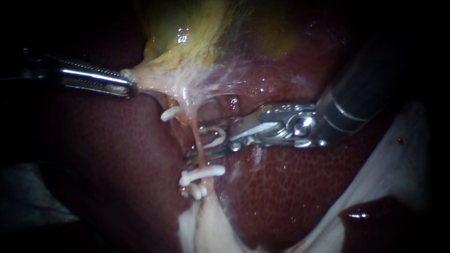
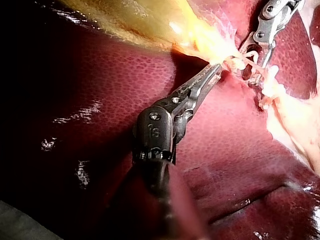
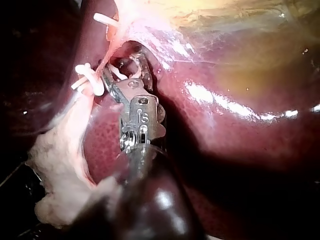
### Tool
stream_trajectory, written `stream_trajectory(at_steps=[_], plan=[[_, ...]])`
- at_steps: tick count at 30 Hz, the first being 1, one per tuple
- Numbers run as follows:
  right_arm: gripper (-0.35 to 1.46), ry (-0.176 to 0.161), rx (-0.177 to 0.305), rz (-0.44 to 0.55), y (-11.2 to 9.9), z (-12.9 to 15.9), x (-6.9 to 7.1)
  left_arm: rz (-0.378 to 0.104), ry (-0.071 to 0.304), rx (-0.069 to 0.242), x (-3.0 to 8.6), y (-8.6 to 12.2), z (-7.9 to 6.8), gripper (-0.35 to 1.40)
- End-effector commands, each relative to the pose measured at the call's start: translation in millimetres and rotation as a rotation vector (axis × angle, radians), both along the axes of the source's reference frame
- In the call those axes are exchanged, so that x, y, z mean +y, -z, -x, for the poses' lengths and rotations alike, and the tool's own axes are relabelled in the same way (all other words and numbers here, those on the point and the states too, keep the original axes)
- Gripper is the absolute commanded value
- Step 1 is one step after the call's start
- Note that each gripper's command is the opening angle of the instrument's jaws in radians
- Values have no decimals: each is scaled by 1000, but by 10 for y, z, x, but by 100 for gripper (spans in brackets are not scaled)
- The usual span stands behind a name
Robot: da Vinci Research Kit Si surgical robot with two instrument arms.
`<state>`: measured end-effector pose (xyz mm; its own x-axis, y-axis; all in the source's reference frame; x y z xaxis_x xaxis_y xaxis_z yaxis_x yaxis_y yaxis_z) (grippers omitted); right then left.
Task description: Clipping second clip right tube
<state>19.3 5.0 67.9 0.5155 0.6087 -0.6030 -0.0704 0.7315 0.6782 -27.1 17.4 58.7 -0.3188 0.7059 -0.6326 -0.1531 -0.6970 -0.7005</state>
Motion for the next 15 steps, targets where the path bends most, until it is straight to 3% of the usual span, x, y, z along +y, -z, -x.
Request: stream_trajectory(at_steps=[1,11,15], plan=[[49,13,7,-8,1,5,1,0,0,0,0,0,0,-35],[47,103,77,-17,4,27,1,0,-1,0,0,0,-1,-35],[46,117,123,-44,4,30,0,0,-1,0,-1,0,-1,-35]])
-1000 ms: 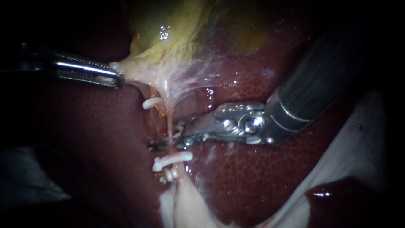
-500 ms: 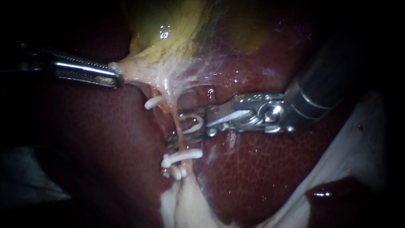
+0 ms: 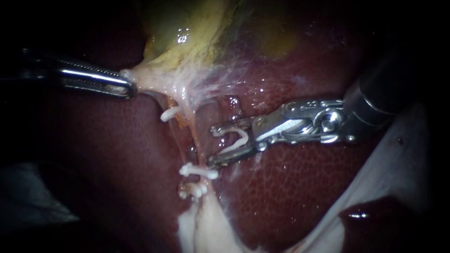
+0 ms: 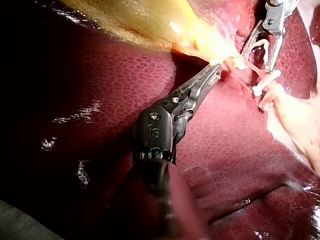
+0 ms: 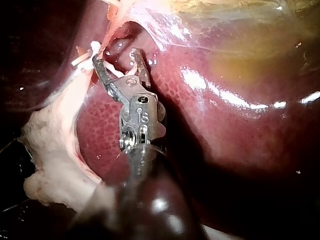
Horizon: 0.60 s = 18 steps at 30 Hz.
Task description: Clipping second clip right tube
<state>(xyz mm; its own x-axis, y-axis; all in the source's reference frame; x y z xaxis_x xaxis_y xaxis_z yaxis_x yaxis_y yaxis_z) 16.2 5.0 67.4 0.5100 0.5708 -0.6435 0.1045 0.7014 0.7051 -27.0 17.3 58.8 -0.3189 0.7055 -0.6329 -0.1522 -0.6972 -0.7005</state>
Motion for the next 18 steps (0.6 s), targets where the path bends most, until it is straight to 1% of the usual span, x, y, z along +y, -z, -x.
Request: stream_trajectory(at_steps=[1,8,11,15,18], plan=[[46,-6,9,-16,0,0,-1,0,0,0,0,0,0,-35],[45,-25,77,-140,-3,-2,-4,0,0,0,-1,1,-1,-35],[45,-21,82,-183,-6,-5,-8,0,0,0,-1,1,-1,-35],[45,-22,83,-201,-12,-10,-13,0,0,0,-1,1,-1,-35],[45,-31,86,-215,-15,-15,-16,0,0,0,-1,1,-1,-35]])
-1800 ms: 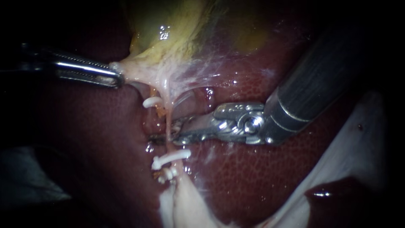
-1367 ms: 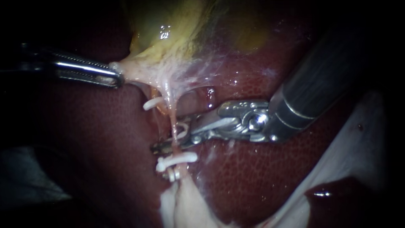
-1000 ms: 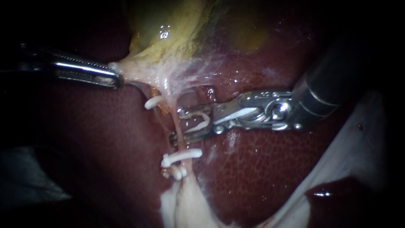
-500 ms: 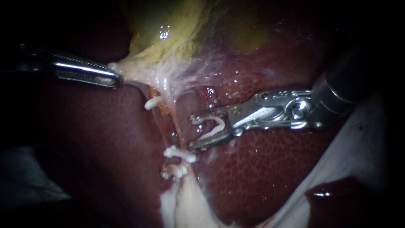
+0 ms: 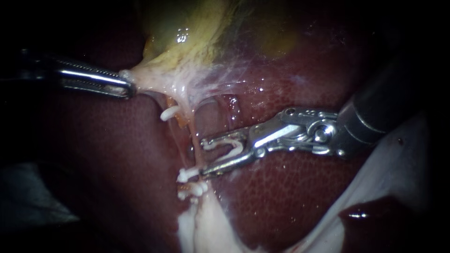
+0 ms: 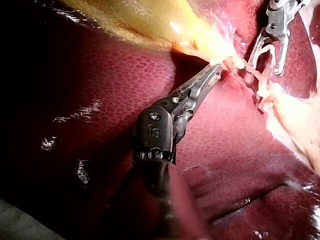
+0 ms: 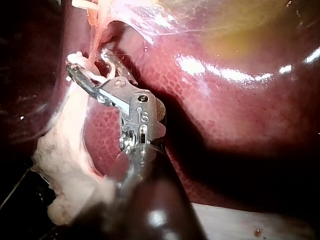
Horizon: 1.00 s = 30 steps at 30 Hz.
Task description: Clipping second clip right tube
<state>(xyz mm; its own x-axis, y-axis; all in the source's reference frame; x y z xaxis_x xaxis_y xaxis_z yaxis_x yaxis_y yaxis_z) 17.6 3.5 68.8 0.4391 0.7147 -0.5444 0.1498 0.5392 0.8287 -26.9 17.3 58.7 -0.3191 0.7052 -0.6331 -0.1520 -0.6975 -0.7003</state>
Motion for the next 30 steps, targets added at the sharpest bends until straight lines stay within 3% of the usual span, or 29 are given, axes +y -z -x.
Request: stream_trajectory(at_steps=[1,6,13,20,30], plan=[[45,-4,3,-6,-1,-2,0,0,0,0,0,0,0,-35],[45,-33,22,-41,-4,-16,-1,0,0,0,0,0,0,-35],[45,-76,74,-157,-11,-34,-19,0,0,0,0,0,0,-35],[45,-45,106,-190,-12,-45,-31,0,1,0,0,1,0,-35],[42,-30,154,-223,20,-47,-32,0,0,0,-1,1,-1,-35]])
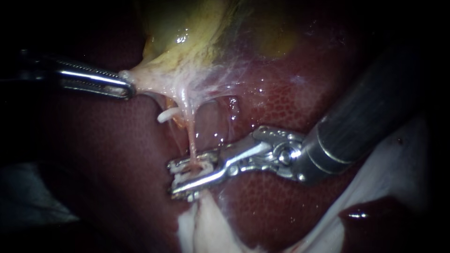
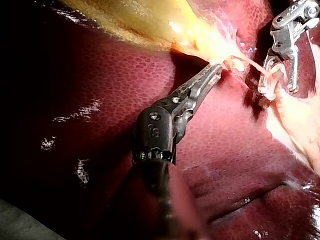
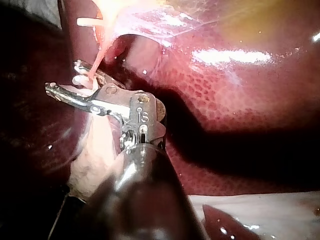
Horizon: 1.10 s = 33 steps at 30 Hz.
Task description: Clipping second clip right tube
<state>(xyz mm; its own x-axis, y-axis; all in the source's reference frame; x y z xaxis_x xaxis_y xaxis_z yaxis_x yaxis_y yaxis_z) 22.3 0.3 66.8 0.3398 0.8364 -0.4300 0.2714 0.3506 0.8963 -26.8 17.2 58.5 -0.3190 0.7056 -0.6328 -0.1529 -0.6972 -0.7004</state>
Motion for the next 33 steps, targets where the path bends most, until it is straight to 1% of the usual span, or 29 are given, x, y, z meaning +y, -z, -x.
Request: stream_trajectory(at_steps=[1,5,8,9,12,17,18,19,23,27,33], plan=[[42,0,-2,1,2,0,0,0,0,0,0,0,0,-35],[37,-2,-1,-3,8,0,4,0,0,0,0,0,0,-35],[28,-2,-6,-17,11,1,9,0,0,0,0,0,0,-35],[21,0,-15,-40,12,1,10,0,0,0,0,0,0,-35],[4,-3,-16,-42,14,3,13,0,0,0,0,0,0,-35],[-17,-1,-25,-65,16,3,15,0,0,0,0,0,0,-35],[-24,0,-27,-71,16,3,15,0,0,0,0,0,0,-35],[-35,2,-34,-87,16,4,15,0,0,0,0,0,0,-35],[-35,3,-33,-87,16,7,14,0,0,0,0,0,0,-35],[-35,16,-55,-77,17,8,14,0,0,0,0,0,0,-35],[-35,15,-55,-77,16,9,14,0,0,0,0,0,0,-35]])
